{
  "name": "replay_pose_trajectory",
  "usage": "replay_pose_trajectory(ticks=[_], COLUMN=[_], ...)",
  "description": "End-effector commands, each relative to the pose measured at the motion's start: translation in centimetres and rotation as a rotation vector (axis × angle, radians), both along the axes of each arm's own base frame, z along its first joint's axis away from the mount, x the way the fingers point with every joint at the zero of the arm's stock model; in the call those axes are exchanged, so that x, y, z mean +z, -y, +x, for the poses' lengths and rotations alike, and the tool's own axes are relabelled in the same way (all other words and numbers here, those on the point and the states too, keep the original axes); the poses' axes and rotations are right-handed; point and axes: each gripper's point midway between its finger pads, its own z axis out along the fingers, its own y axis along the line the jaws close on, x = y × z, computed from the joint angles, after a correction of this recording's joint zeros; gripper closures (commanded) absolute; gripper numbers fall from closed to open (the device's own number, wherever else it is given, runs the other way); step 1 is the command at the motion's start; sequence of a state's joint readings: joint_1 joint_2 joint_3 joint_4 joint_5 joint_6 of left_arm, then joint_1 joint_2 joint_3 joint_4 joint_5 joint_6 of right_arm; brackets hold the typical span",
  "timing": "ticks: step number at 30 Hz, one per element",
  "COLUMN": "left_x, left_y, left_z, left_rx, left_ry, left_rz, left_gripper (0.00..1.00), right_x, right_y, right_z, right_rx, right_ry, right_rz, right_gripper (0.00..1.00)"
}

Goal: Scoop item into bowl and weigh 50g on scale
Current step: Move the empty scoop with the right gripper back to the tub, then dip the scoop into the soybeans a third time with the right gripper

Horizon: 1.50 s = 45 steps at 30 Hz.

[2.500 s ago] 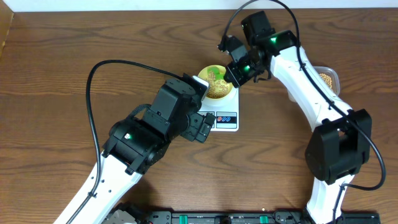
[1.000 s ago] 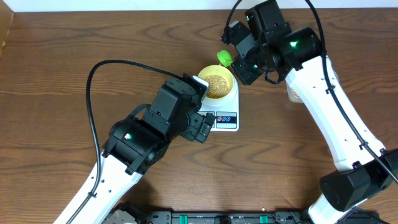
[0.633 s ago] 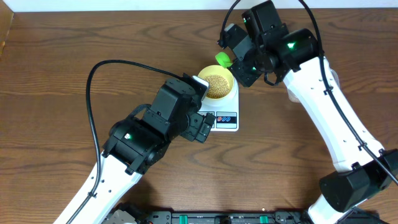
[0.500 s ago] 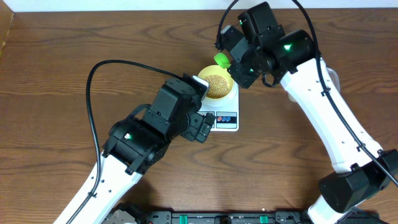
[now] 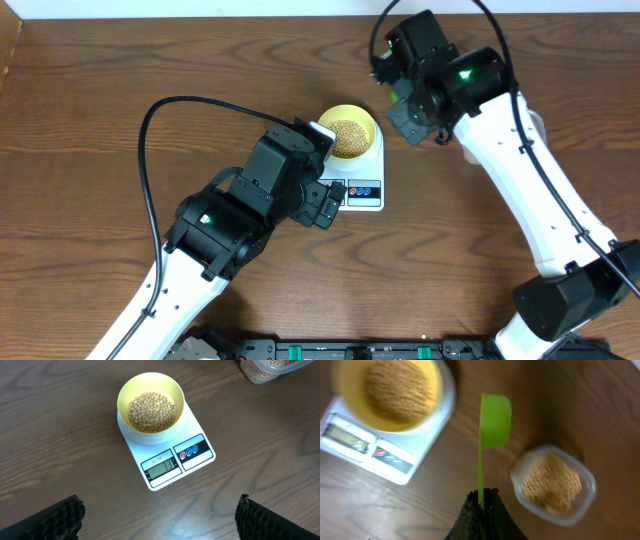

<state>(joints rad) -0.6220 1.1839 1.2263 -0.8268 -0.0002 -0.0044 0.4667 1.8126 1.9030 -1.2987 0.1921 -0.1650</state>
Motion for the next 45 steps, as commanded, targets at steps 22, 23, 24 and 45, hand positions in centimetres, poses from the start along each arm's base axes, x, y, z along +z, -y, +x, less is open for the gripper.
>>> replay_pose_trajectory(ticks=[22, 23, 24, 45], left_x=[0.3, 0.3, 0.3, 0.3], left_y=[-0.1, -0.1, -0.1, -0.1], left_z=[0.4, 0.4, 0.4, 0.4], left_rx=[0.024, 0.024, 0.024, 0.024], left_ry=[0.005, 0.005, 0.005, 0.005], left_rz=[-0.005, -0.005, -0.005, -0.005], left_gripper=[0.01, 0.01, 0.01, 0.01], right_x=[-5.9, -6.5, -7.0, -12.0], right_y=[16.3, 16.3, 16.4, 18.8], right_z=[-0.1, -0.2, -0.4, -0.3], right_rx=[-0.820, -0.824, -0.831, -0.895], right_ry=[-0.173, -0.188, -0.201, -0.234], right_rz=[-0.013, -0.020, -0.027, 0.022], right_gripper=[0.99, 0.99, 0.99, 0.99])
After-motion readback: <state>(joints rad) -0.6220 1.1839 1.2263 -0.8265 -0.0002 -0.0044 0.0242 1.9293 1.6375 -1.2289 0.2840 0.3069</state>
